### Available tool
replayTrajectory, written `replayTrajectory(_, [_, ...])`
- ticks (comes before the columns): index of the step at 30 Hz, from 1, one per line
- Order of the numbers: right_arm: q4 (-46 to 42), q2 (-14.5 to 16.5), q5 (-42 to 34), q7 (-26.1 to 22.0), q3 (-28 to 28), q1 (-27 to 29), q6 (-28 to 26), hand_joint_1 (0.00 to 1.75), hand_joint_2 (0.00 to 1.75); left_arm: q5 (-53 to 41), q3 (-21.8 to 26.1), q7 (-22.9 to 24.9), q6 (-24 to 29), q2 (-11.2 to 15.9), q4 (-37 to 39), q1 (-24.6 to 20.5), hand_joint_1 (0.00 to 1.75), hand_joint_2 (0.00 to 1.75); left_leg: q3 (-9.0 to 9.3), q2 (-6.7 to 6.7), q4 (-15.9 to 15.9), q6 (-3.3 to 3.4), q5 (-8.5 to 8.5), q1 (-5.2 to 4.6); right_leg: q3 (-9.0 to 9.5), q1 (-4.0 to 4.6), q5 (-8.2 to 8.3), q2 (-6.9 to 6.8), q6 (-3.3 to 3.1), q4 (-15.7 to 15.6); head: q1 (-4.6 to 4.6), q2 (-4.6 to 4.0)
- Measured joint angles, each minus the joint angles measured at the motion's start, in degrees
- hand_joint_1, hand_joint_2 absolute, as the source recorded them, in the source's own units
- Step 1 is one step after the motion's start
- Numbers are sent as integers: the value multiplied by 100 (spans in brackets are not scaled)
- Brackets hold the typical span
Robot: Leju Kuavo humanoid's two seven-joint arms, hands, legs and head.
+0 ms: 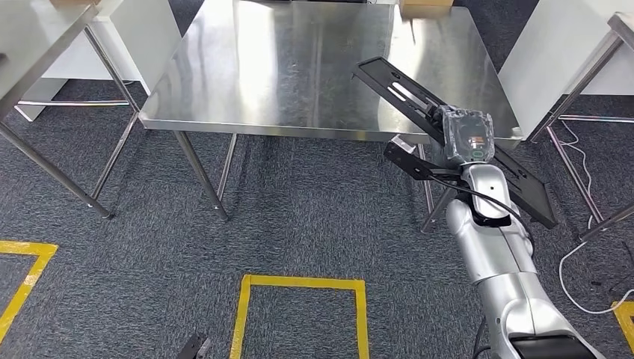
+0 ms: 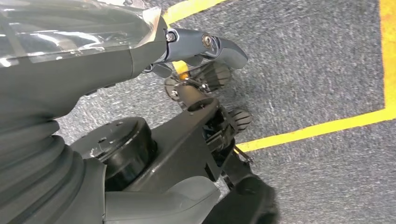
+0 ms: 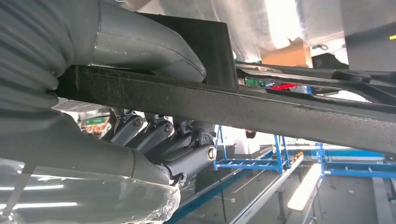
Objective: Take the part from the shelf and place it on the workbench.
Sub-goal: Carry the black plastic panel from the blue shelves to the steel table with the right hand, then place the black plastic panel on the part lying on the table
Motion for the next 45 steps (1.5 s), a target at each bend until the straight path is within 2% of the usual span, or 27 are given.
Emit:
replayTrajectory(2, [58, 12, 21, 4, -24, -23, -2, 175, 175, -25, 0, 11, -2, 6, 1, -7, 0, 175, -15, -9, 69, -77, -78, -9, 126, 11, 61, 2, -60, -252, -4, 0])
replayTrajectory(6, [95, 24, 74, 11, -63, -34, -1, 175, 175, -62, -2, 16, -8, -4, -1, -13, 0, 175, -76, 5, 251, -159, -220, 29, 203, 19, -37, 56, -298, -237, -29, 0])
replayTrajectory(8, [100, 35, 94, 10, -67, -54, 3, 175, 175, -68, -1, 14, -9, -6, -2, -20, 0, 175, -414, 13, 879, -190, -438, 38, 282, 34, -97, 72, -393, -241, -33, 0])
replayTrajectory(10, [115, 44, 108, 10, -67, -52, 20, 175, 175, -84, 0, 15, -13, -6, -1, -13, 0, 175, -913, 12, 1618, -189, -597, 37, 347, 76, -159, 86, -466, -241, -34, 0])
replayTrajectory(11, [122, 45, 118, 10, -67, -44, 35, 175, 175, -99, -1, 16, -16, -6, -1, -7, 0, 175, -1078, 12, 1766, -166, -547, 32, 383, 101, -193, 96, -490, -241, -34, 0])
replayTrajectory(12, [127, 45, 131, 10, -67, -38, 49, 175, 175, -114, -1, 17, -21, -6, -1, -3, 0, 175, -1131, 10, 1692, -126, -388, 21, 426, 123, -228, 106, -503, -243, -34, 0])
replayTrajectory(14, [129, 46, 161, 10, -67, -31, 66, 175, 175, -136, 0, 18, -27, -3, -1, -1, 0, 175, -927, -6, 1004, 20, 112, -40, 532, 153, -304, 122, -512, -253, -32, 0])
replayTrajectory(16, [129, 44, 181, 10, -70, -30, 67, 175, 175, -146, 2, 18, -28, 8, -2, -6, 0, 175, -630, -12, 355, 184, 354, -119, 611, 168, -369, 134, -488, -279, -16, 0])
replayTrajectory(18, [129, 41, 190, 12, -81, -1, 68, 175, 175, -163, 2, 22, -27, 15, -2, -9, 0, 175, -461, -8, 112, 282, 295, -175, 674, 169, -364, 139, -406, -310, -15, 0])
replayTrajectory(21, [110, 36, 192, 14, -98, 64, 71, 175, 175, -183, 2, 26, -26, 4, -3, -2, 0, 175, -170, -12, -149, 331, 280, -173, 684, 178, -330, 112, -292, -160, -24, 0])
replayTrajectory(22, [98, 34, 192, 13, -101, 68, 71, 175, 175, -185, 2, 25, -25, 1, -3, -4, 0, 175, -76, -13, -207, 333, 278, -154, 571, 172, -373, 101, -295, 46, -24, 0])
replayTrajectory(25, [80, 15, 192, 10, -115, 121, 71, 175, 175, -186, 2, 24, -25, -19, -3, 1, 0, 175, 67, -20, -251, 295, 186, -123, -79, 140, -642, 87, -299, 971, -31, 0])
replayTrajectory(26, [78, 6, 192, 12, -124, 161, 71, 175, 175, -188, 2, 25, -25, -29, -3, 16, 0, 175, 118, -27, -251, 268, 133, -111, -249, 122, -708, 85, -279, 1109, -31, 0])
replayTrajectory(27, [75, 0, 193, 14, -131, 201, 72, 175, 175, -190, 2, 25, -25, -38, -3, 34, 0, 175, 183, -34, -249, 235, 74, -96, -331, 95, -689, 82, -225, 1061, -31, 0])
replayTrajectory(28, [66, -4, 194, 18, -136, 236, 75, 175, 175, -192, 2, 26, -25, -42, -3, 49, 0, 175, 259, -39, -245, 199, 10, -76, -318, 61, -565, 73, -142, 823, -30, 0])
replayTrajectory(30, [38, -15, 197, 25, -145, 277, 84, 175, 175, -194, 2, 26, -22, -40, -2, 63, 0, 175, 411, -39, -212, 110, -142, -49, -129, -9, -65, 5, 53, 45, -20, 0])
replayTrajectory(31, [26, -21, 198, 30, -151, 285, 91, 175, 175, -194, 2, 26, -20, -36, -1, 65, 0, 175, 455, -35, -191, 66, -219, -47, -35, -12, 110, -40, 61, -243, -7, 0])
replayTrajectory(32, [13, -26, 200, 33, -159, 296, 97, 175, 175, -194, 2, 27, -18, -33, 0, 65, 0, 175, 484, -27, -170, 22, -291, -52, 31, -2, 234, -70, 9, -405, -2, 0])
replayTrajectory(34, [-19, -31, 201, 48, -177, 317, 105, 175, 175, -197, 3, 28, -16, -30, 1, 63, 0, 175, 501, -13, -113, -38, -365, -45, 94, 33, 220, -71, -186, -418, -3, 0])
replayTrajectory(36, [-76, -38, 203, 65, -193, 321, 105, 175, 175, -202, 3, 27, -16, -35, -1, 52, 0, 175, 346, -3, 194, -79, -292, -13, 161, 20, 183, -33, -297, -410, -19, 1])
replayTrajectory(38, [-116, -43, 205, 71, -198, 297, 104, 175, 175, -203, 2, 25, -15, -42, -3, 42, 0, 175, -107, 2, 869, -129, -232, 8, 262, 17, 99, -1, -392, -418, -33, 1])
replayTrajectory(40, [-124, -39, 206, 71, -198, 307, 104, 175, 175, -203, 2, 26, -12, -43, -3, 50, 0, 175, -637, 2, 1488, -173, -476, 13, 384, 37, -17, 24, -454, -419, -43, 0])
replayTrajectory(41, [-124, -37, 206, 71, -198, 326, 104, 175, 175, -203, 2, 28, -7, -42, -3, 58, 0, 175, -835, 2, 1613, -181, -640, 13, 456, 47, -82, 40, -460, -420, -44, 0])
replayTrajectory(42, [-124, -37, 206, 71, -198, 341, 105, 175, 175, -203, 3, 30, -3, -42, -3, 66, 0, 175, -952, 2, 1576, -172, -729, 12, 537, 56, -148, 54, -462, -420, -44, 0])
replayTrajectory(43, [-125, -36, 206, 71, -198, 350, 107, 175, 175, -203, 3, 31, 1, -40, -3, 71, 0, 175, -982, 1, 1381, -147, -681, 5, 624, 64, -213, 66, -460, -421, -45, 0])
replayTrajectory(44, [-127, -34, 206, 71, -198, 351, 111, 175, 175, -203, 4, 31, 4, -39, -3, 74, 0, 175, -936, 1, 1050, -102, -470, -7, 714, 72, -280, 75, -455, -424, -45, 0])
replayTrajectory(45, [-128, -31, 206, 71, -198, 351, 117, 175, 175, -203, 4, 31, 6, -35, -3, 75, 0, 175, -847, 0, 641, -36, -113, -30, 787, 74, -345, 81, -448, -431, -45, 0])
